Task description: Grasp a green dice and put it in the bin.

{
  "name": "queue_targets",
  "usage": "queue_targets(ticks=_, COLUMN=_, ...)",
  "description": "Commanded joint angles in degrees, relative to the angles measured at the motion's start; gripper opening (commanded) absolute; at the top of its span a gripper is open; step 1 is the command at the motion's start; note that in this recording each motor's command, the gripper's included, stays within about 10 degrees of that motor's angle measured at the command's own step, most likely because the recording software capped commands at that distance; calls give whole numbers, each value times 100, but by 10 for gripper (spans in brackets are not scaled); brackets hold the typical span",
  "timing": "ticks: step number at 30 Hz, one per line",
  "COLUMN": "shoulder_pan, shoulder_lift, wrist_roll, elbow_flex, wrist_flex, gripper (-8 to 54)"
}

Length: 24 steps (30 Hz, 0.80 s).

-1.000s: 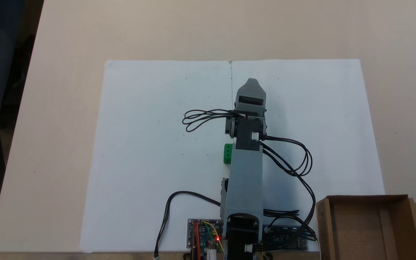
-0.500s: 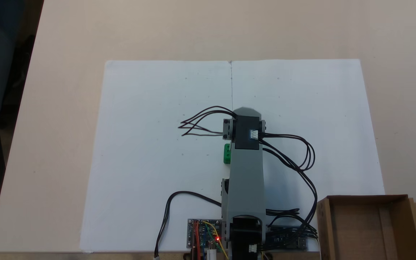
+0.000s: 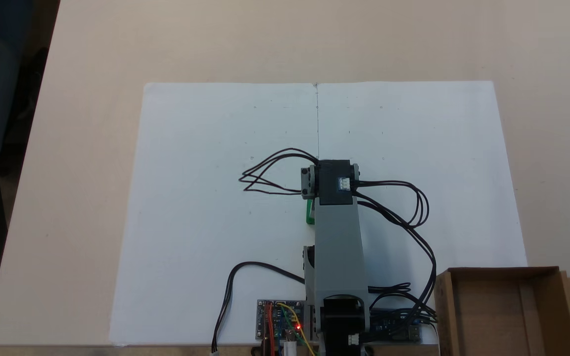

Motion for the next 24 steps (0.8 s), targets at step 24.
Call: queue_targets(ticks=24, shoulder_pan=-149, shoulder_lift=-457, wrist_roll=-264, elbow_flex=308, wrist_flex=308, gripper=448)
